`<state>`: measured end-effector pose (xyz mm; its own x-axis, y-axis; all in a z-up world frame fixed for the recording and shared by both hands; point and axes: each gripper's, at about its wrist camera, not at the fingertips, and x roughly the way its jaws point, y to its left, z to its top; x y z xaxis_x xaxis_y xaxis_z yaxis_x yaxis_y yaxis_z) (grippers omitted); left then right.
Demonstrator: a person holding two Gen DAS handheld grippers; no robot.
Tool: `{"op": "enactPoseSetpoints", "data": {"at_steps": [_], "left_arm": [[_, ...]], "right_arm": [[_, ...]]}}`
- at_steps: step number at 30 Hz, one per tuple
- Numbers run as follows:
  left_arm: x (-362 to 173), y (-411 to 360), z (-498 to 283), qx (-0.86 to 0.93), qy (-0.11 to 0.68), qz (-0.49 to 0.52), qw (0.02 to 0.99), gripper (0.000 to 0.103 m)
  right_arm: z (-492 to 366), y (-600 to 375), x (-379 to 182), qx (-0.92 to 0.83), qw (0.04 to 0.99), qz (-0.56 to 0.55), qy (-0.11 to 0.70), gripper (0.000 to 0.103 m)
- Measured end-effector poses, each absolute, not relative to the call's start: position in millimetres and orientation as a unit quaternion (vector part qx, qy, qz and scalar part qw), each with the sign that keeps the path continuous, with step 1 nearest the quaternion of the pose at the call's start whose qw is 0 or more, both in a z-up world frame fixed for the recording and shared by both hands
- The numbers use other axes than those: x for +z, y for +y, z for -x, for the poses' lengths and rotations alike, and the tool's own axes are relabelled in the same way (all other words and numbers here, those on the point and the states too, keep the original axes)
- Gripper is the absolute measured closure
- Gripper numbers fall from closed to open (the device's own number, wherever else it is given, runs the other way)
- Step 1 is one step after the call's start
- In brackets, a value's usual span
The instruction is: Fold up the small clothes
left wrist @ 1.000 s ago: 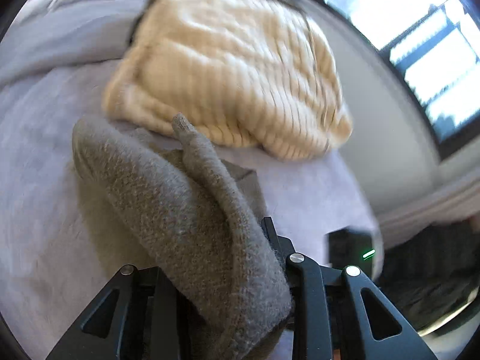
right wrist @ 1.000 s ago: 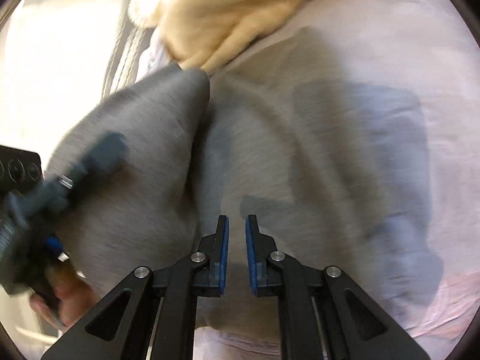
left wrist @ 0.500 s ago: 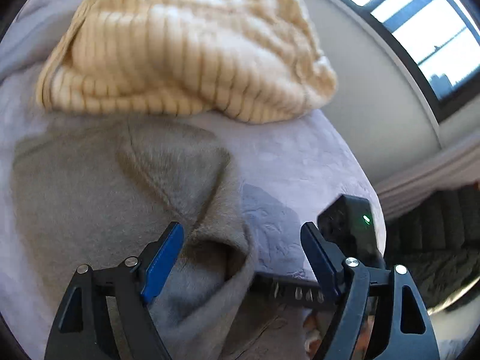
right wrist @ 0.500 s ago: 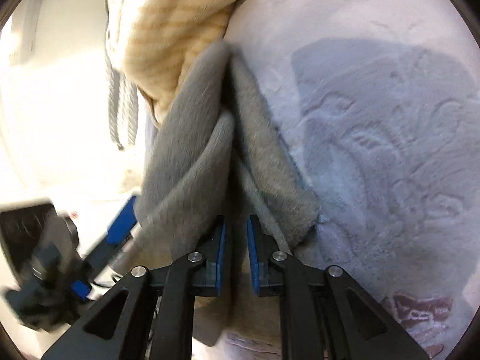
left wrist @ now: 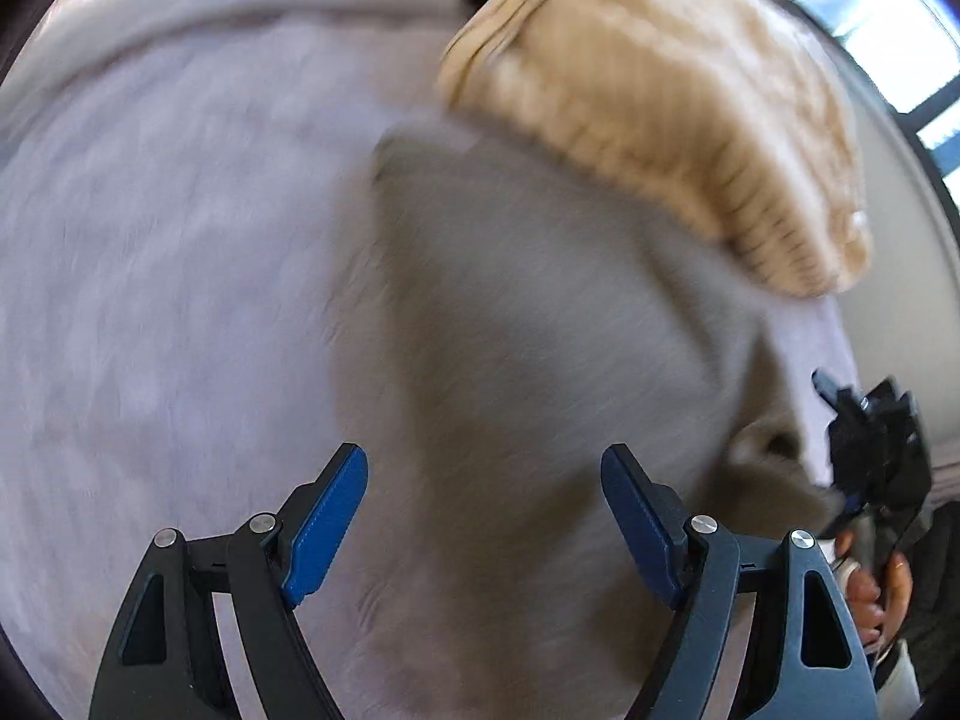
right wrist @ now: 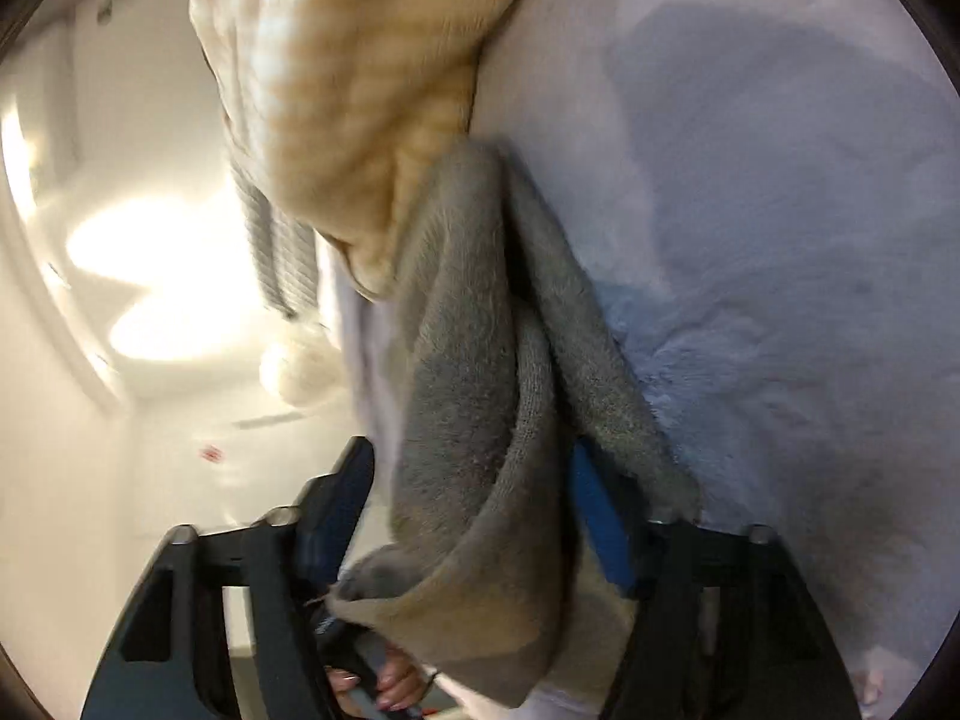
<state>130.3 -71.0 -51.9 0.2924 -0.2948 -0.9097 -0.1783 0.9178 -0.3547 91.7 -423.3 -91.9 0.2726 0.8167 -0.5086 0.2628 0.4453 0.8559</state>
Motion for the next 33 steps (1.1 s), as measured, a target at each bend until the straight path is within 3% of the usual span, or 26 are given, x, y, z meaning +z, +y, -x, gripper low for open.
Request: {"op": "enactPoseSetpoints", "data": {"at_steps": [1, 8, 11, 12, 16, 18, 20, 23, 28, 30, 31, 32, 33], "left_arm": [[-57.6, -70.4, -125.8, -0.044, 0.598, 0.211, 0.772, 0.022], [-71.5, -71.3, -125.5, -0.059, 0.595, 0.215, 0.772, 0.021], [-76.8, -69.8, -125.1, -0.054, 0.6, 0.196, 0.774, 0.008], [-78.1, -70.1, -125.5, -0.058, 0.6, 0.196, 0.774, 0.008], [-80.3, -68.4, -125.9, -0.062, 0.604, 0.2, 0.769, 0.008], [-80.3, -66.2, -125.4, -0.061, 0.605, 0.198, 0.769, 0.008], [-78.1, -68.8, -125.4, -0.054, 0.605, 0.191, 0.771, 0.008], [-66.8, -74.9, -123.3, -0.046, 0.601, 0.165, 0.781, 0.008], [-59.7, -77.8, -117.5, -0.05, 0.609, 0.175, 0.772, 0.008], [-62.0, -78.8, -114.3, -0.053, 0.614, 0.177, 0.767, 0.008], [-63.5, -82.1, -113.1, -0.052, 0.616, 0.172, 0.767, 0.008], [-65.3, -83.6, -112.4, -0.05, 0.616, 0.168, 0.768, 0.008], [-66.9, -83.7, -111.5, -0.048, 0.616, 0.167, 0.768, 0.008]], "right_arm": [[-95.9, -418.0, -89.1, 0.214, 0.645, -0.458, 0.572, 0.074], [-86.5, -393.4, -68.8, 0.238, 0.658, -0.426, 0.573, 0.076], [-77.8, -416.2, -81.0, 0.164, 0.673, -0.406, 0.596, 0.071], [-70.4, -423.0, -81.4, 0.16, 0.671, -0.421, 0.589, 0.07], [-41.0, -439.9, -45.4, 0.134, 0.719, -0.397, 0.555, 0.043], [-24.8, -432.6, -20.6, 0.144, 0.742, -0.365, 0.544, 0.04], [-10.9, -416.3, -6.6, 0.166, 0.751, -0.332, 0.547, 0.031], [9.8, -400.3, 4.1, 0.184, 0.75, -0.304, 0.558, 0.024], [1.5, -362.8, -7.2, 0.182, 0.733, -0.298, 0.584, 0.023], [-6.1, -352.0, -16.8, 0.154, 0.744, -0.278, 0.587, 0.032], [-11.6, -350.4, -19.5, 0.139, 0.751, -0.277, 0.583, 0.07], [-14.2, -355.8, -22.9, 0.124, 0.752, -0.29, 0.579, 0.092], [-13.1, -359.5, -23.8, 0.111, 0.753, -0.303, 0.574, 0.092]]}}
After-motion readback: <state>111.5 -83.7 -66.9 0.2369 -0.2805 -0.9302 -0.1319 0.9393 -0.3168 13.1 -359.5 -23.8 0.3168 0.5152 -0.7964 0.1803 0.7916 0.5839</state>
